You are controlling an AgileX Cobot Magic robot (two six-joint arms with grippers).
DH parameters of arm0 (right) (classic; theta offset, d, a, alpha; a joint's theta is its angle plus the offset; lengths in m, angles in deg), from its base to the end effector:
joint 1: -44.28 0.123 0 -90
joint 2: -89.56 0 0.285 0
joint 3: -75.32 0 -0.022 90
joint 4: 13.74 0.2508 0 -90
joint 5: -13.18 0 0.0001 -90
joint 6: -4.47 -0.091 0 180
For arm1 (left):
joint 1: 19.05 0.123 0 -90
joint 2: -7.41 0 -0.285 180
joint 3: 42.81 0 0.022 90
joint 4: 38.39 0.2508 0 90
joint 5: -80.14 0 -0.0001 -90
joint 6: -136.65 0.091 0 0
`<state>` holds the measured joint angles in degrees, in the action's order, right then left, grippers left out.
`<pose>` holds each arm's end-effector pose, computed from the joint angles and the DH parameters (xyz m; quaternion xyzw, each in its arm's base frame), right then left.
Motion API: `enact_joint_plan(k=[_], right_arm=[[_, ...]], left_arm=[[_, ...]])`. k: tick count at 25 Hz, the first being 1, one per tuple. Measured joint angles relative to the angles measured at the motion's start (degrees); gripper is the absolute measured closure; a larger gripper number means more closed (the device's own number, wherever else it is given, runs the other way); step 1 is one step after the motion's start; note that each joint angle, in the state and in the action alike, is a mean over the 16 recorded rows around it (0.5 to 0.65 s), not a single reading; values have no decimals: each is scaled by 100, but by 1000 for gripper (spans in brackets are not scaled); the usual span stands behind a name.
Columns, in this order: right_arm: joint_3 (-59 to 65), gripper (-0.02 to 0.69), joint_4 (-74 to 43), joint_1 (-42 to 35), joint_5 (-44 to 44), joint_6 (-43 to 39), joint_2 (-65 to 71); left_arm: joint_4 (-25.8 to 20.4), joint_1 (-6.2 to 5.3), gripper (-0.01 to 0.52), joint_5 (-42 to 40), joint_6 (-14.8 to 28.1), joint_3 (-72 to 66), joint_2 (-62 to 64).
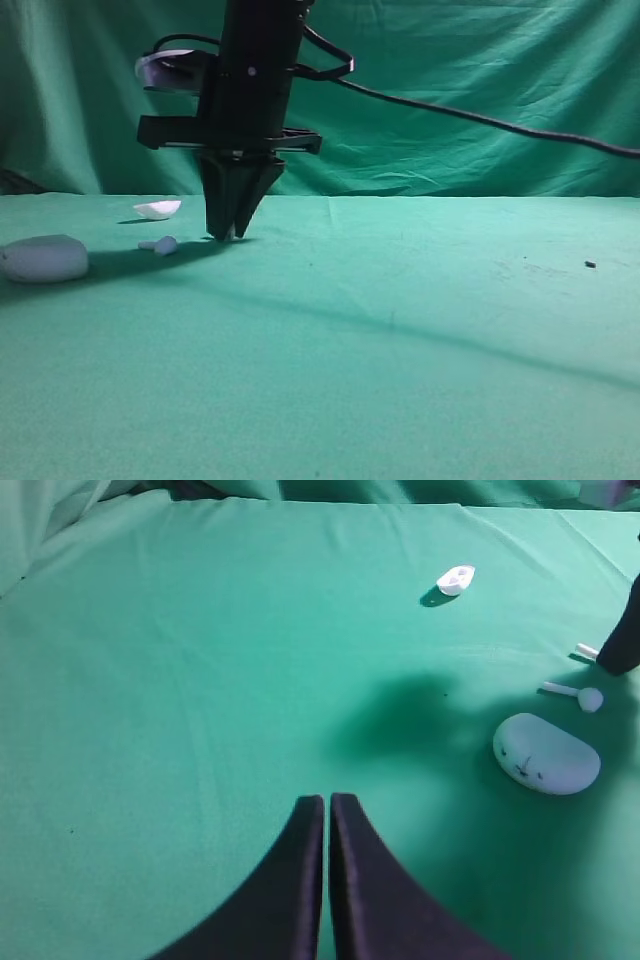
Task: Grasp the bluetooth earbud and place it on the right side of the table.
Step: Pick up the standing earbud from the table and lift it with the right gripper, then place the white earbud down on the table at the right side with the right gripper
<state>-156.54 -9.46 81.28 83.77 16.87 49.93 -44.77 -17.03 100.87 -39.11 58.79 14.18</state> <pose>0.3971 0.3072 0.2485 -0.4054 0.8952 0.0747 0.1692 0.0526 -0.0017 0.1748 -0.0142 0.7973 -0.0142 0.6033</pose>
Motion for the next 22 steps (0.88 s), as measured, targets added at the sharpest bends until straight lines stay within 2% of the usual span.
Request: enact_joint_plan(k=[6,12,17,22], right_arm=[[727,579,-76,-647,89,-295,-1174],[2384,579,-166,-1655,-128,-548,-2559],[4116,579,-212,-2389,-679,-663,-3414],[5706,579,-212,-2793,-1659,-697,-3854]], left_arm=[[0,0,514,0,0,0,0],[0,0,514,0,0,0,0],[0,0,514,0,0,0,0],[0,0,514,0,0,0,0]])
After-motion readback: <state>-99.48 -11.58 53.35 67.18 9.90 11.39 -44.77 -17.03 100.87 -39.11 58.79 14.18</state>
